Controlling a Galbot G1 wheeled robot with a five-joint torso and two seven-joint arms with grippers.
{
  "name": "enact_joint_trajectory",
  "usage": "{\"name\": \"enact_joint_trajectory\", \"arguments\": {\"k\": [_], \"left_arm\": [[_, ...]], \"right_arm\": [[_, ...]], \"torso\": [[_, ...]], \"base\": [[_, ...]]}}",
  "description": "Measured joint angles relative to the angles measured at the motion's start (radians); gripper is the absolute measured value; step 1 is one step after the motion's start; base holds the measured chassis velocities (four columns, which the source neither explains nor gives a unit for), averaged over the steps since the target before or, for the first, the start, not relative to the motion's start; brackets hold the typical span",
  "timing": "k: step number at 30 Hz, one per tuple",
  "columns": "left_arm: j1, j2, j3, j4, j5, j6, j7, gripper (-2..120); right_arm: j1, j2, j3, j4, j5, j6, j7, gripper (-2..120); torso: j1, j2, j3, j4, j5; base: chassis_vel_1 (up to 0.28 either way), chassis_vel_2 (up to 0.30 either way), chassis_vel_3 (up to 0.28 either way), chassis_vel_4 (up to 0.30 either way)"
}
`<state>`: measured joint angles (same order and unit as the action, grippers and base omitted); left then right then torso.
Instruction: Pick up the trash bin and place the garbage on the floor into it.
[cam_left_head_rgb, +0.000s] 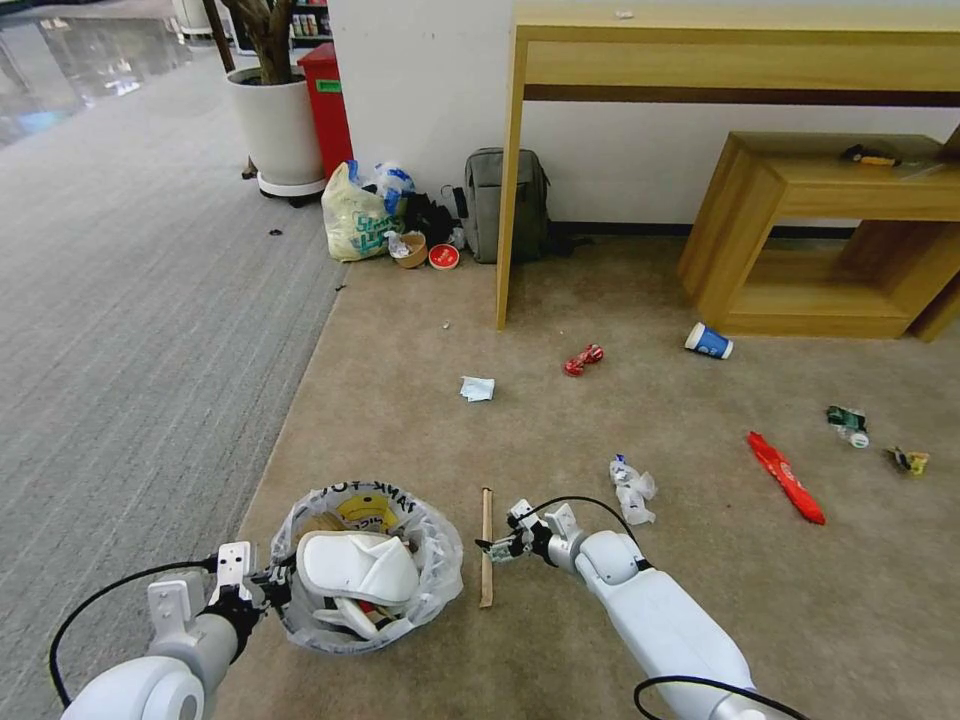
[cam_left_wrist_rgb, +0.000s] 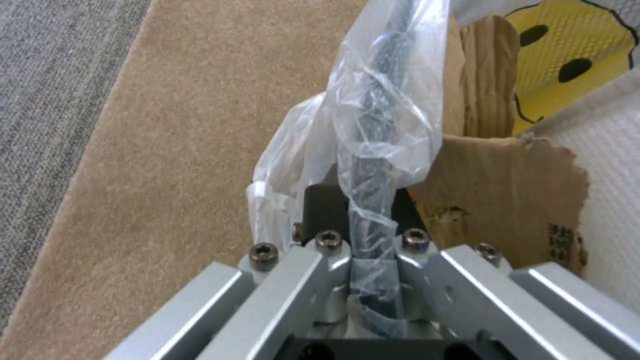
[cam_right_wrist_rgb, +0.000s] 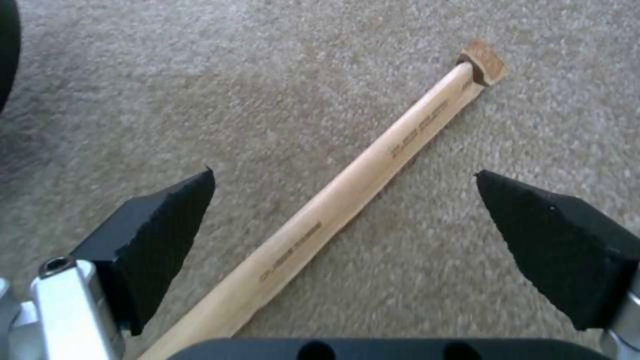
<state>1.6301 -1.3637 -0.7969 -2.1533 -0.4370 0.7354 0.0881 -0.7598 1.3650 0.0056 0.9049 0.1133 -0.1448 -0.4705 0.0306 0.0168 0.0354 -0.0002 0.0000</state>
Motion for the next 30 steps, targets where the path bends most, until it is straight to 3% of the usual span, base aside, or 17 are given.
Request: {"name": "enact_joint_trajectory", "arguments": {"k": [24,30], "left_arm": [[-0.004,-0.002,0.002,0.006,0.001,0.000,-0.001,0],[-0.008,0.001,0.008,0.007,0.002,0.000,-0.001,0]], "right_arm": [[0.042,0.067,0.041,-0.143,-0.088,0.078,0.005,100],[0.040,0.070,0.049,-0.143,-0.088,0.083,0.005,79]], "torso": [[0.000,0.000,0.000,0.0000,0.0001],[0.000,0.000,0.000,0.0000,0.0000]], "base": [[0.000,0.000,0.000,0.000],[0.000,0.000,0.000,0.000]]}}
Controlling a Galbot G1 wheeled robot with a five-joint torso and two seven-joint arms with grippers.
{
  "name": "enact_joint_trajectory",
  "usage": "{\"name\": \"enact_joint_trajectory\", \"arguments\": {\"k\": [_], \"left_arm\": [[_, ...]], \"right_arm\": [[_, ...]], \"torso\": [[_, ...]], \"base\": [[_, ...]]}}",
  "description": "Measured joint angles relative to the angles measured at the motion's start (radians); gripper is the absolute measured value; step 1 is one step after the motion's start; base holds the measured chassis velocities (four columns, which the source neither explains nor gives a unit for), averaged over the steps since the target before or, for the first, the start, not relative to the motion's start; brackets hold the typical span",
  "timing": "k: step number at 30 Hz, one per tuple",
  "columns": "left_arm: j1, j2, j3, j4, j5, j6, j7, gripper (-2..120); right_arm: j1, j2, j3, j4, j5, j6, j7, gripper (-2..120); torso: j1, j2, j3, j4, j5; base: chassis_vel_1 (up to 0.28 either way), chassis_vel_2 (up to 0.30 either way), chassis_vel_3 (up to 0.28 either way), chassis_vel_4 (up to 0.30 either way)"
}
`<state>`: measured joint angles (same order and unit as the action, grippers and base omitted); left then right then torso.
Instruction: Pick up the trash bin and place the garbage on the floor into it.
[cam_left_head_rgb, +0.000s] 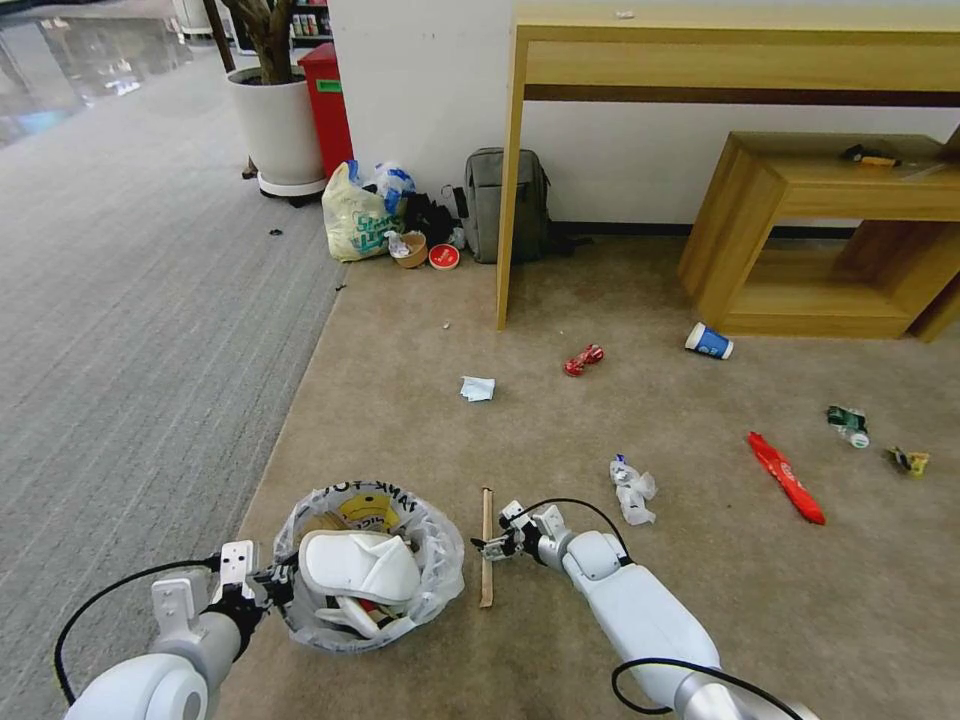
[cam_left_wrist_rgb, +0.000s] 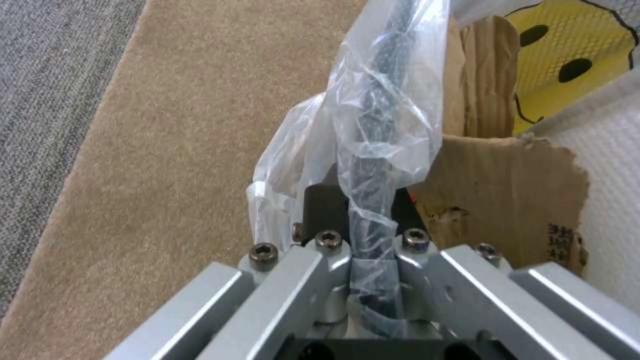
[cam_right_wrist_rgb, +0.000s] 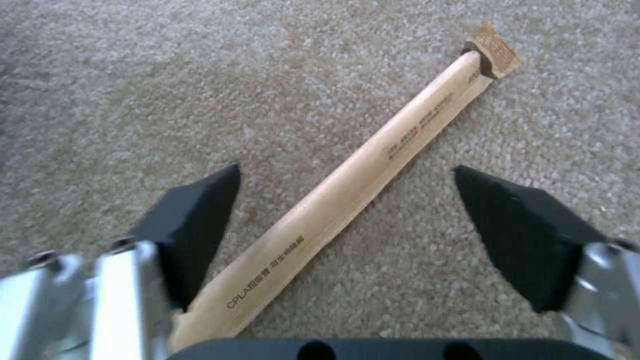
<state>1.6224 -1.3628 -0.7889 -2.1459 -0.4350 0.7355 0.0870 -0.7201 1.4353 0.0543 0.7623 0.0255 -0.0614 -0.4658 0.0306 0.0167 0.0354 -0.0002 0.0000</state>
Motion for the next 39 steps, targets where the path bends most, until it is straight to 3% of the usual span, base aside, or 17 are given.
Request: {"name": "enact_joint_trajectory", "arguments": {"k": [2,4,22,32,39], "left_arm": [[0.000,0.000,0.001,0.000,0.000,0.000,0.000,0],[0.000,0.000,0.002,0.001,0.000,0.000,0.000,0],[0.000,0.006,0.008,0.002,0.000,0.000,0.001,0],[0.004,0.004,0.004,-0.001,0.001,0.000,0.001,0],[0.005,0.005,-0.001,-0.001,0.000,0.000,0.004,0]], "right_arm": [[0.000,0.000,0.000,0.000,0.001,0.000,0.000,76],[-0.002,0.000,0.000,0.000,0.001,0.000,0.000,63],[-0.004,0.008,0.010,-0.011,0.004,0.000,0.001,0],[-0.019,0.007,0.026,0.019,0.003,0.007,0.024,0],[-0.071,-0.024,0.076,0.135,-0.014,0.026,0.049,0]], "torso": [[0.000,0.000,0.000,0.0000,0.0000],[0.000,0.000,0.000,0.0000,0.0000],[0.000,0.000,0.000,0.0000,0.0000],[0.000,0.000,0.000,0.0001,0.0000],[0.000,0.000,0.000,0.0000,0.0000]], "base": [[0.000,0.000,0.000,0.000],[0.000,0.000,0.000,0.000],[0.000,0.000,0.000,0.000],[0.000,0.000,0.000,0.000],[0.000,0.000,0.000,0.000]]}}
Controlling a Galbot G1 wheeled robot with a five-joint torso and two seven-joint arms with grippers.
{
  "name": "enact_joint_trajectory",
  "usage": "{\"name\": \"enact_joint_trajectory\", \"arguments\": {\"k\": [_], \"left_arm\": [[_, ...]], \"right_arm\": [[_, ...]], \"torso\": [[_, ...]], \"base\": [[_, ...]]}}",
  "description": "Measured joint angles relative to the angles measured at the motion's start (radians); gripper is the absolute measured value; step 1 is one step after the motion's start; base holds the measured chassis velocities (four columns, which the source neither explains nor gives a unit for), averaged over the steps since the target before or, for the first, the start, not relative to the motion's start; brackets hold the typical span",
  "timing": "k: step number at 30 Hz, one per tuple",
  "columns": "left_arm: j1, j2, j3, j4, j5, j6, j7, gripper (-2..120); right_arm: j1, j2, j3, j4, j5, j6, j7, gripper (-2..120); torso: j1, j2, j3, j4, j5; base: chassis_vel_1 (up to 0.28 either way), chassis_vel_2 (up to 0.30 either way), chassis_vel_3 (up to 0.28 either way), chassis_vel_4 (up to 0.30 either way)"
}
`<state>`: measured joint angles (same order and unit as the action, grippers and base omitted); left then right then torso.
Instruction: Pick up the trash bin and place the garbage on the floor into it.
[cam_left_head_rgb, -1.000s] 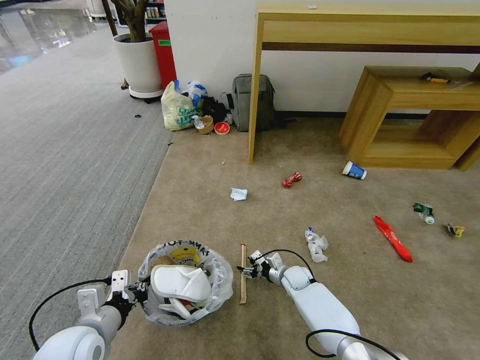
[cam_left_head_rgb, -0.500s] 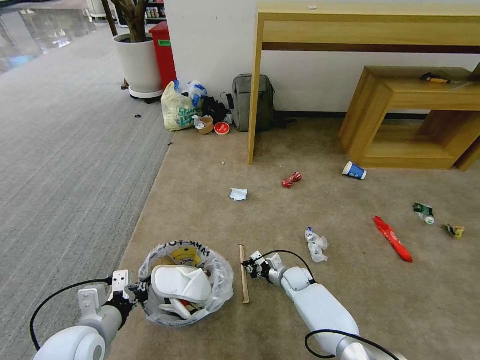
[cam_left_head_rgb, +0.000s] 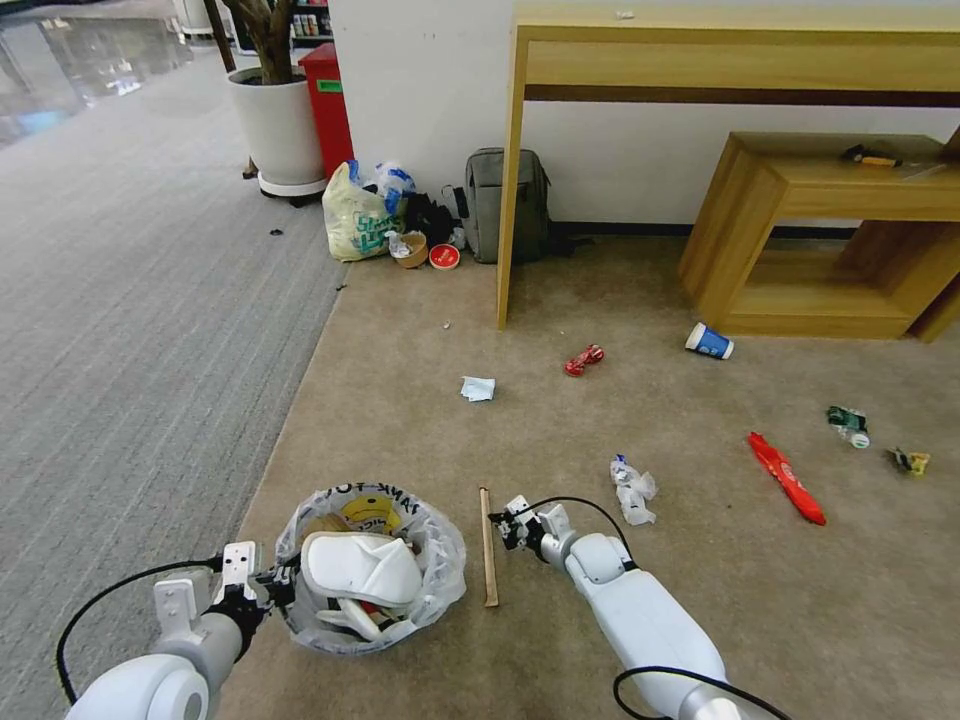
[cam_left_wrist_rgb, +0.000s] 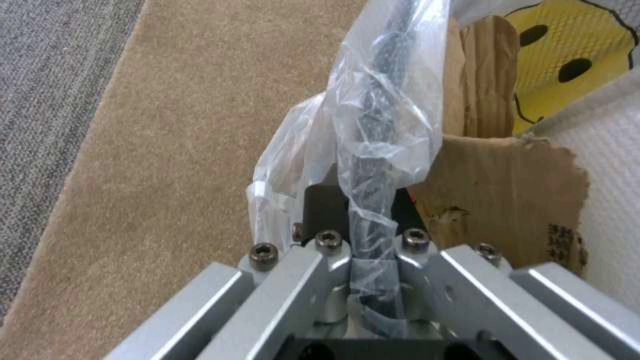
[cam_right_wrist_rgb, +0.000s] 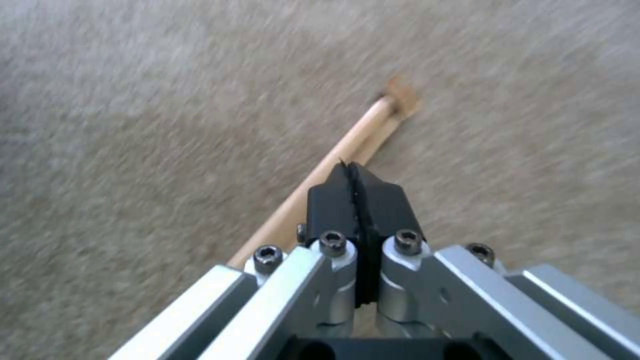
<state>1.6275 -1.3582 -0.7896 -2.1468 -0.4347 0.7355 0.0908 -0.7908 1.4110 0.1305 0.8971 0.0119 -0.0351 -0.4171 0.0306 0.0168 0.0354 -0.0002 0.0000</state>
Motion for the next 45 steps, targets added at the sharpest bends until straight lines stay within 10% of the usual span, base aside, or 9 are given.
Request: {"name": "enact_joint_trajectory", "arguments": {"k": [13,38,45], "left_arm": [[-0.005,0.006,0.003,0.007,0.000,0.000,0.003,0],[-0.003,0.003,0.006,0.007,0.003,0.000,0.002,0],[-0.001,0.005,0.007,0.005,0.004,0.000,0.001,0]], "right_arm": [[-0.040,-0.011,-0.019,0.059,0.038,-0.028,0.025,0],[-0.006,0.057,-0.097,0.000,0.124,-0.170,0.198,92],[0.017,0.078,-0.092,-0.046,0.126,-0.169,0.188,100]], "torso": [[0.000,0.000,0.000,0.0000,-0.0001],[0.000,0.000,0.000,0.0000,-0.0001],[0.000,0.000,0.000,0.0000,0.0000]], "base": [[0.000,0.000,0.000,0.000],[0.000,0.000,0.000,0.000],[0.000,0.000,0.000,0.000]]}}
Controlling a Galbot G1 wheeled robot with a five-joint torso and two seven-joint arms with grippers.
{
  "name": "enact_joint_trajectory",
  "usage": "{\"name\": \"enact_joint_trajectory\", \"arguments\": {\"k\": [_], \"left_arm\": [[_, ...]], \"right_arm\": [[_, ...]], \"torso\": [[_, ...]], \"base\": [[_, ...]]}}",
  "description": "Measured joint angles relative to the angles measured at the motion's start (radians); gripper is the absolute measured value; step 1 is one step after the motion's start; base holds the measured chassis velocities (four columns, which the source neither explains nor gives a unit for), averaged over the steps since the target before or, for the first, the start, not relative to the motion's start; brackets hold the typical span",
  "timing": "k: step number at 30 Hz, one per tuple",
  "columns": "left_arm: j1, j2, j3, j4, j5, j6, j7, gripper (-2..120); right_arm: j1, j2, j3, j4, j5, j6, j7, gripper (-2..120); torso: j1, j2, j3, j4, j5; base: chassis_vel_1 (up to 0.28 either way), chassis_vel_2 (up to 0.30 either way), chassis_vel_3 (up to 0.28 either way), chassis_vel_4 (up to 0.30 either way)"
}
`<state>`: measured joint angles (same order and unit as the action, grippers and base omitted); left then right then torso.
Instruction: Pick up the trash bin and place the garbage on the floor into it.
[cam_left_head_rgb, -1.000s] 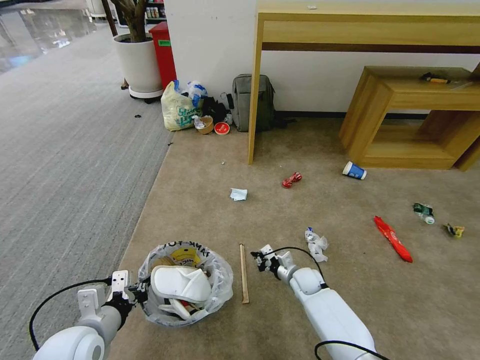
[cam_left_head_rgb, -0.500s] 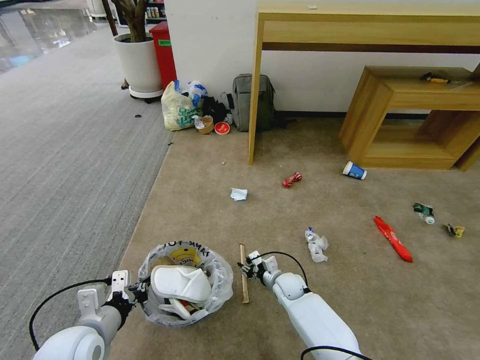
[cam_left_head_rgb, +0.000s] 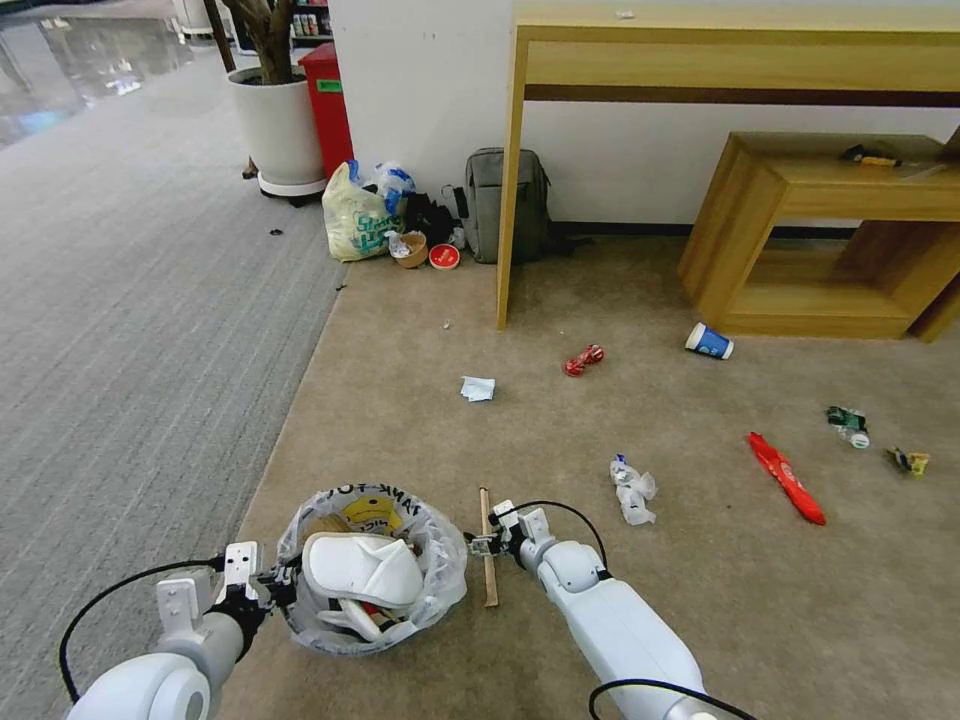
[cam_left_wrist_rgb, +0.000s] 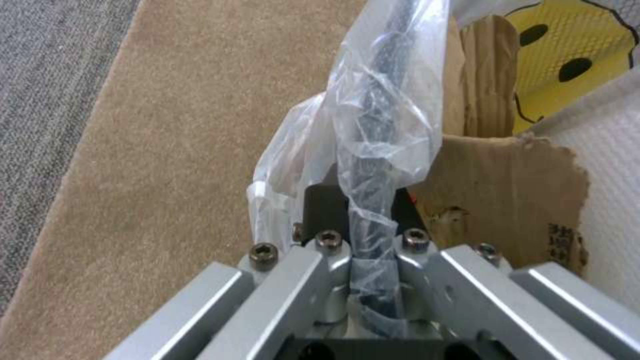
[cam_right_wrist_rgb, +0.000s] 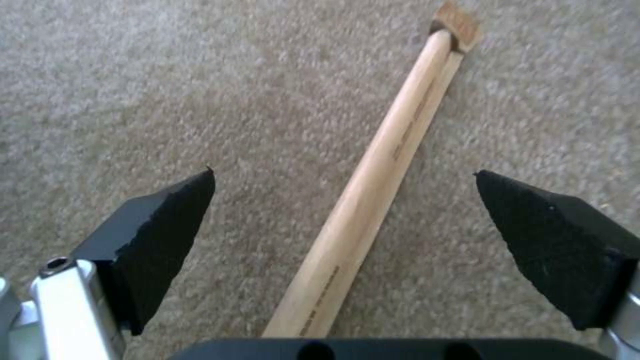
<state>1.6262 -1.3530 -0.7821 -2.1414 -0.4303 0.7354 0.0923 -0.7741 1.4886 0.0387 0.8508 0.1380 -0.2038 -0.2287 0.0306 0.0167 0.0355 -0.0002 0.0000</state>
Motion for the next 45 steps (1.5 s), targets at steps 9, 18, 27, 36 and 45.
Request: {"name": "enact_joint_trajectory", "arguments": {"k": [9,18,27,36,45], "left_arm": [[-0.004,-0.005,0.012,0.000,0.009,0.000,-0.002,0],[-0.003,-0.005,0.012,-0.009,0.010,0.000,-0.003,0],[-0.001,-0.007,0.009,-0.015,0.010,0.000,-0.004,0],[0.002,-0.012,0.008,-0.017,0.011,0.000,-0.004,0],[0.000,-0.009,0.004,-0.017,0.009,0.000,-0.004,0]], "right_arm": [[0.011,0.014,-0.005,-0.037,0.001,0.002,-0.006,88],[0.019,0.027,0.007,-0.066,0.000,0.007,-0.008,80],[0.022,0.029,0.015,-0.076,0.000,0.010,-0.011,67],[0.011,0.025,0.015,-0.069,-0.003,0.016,-0.010,32],[0.001,0.017,0.023,-0.056,-0.005,0.024,-0.012,2]], "torso": [[0.000,0.000,0.000,0.0000,0.0000],[0.000,0.000,0.000,-0.0002,-0.0002],[0.000,0.000,0.000,-0.0003,-0.0003],[0.000,0.000,0.000,-0.0003,0.0002],[0.000,0.000,0.000,0.0006,0.0005]], "base": [[0.000,0.000,0.000,0.000],[0.000,0.000,0.000,0.000],[0.000,0.000,0.000,0.000],[0.000,0.000,0.000,0.000],[0.000,0.000,0.000,0.000]]}}
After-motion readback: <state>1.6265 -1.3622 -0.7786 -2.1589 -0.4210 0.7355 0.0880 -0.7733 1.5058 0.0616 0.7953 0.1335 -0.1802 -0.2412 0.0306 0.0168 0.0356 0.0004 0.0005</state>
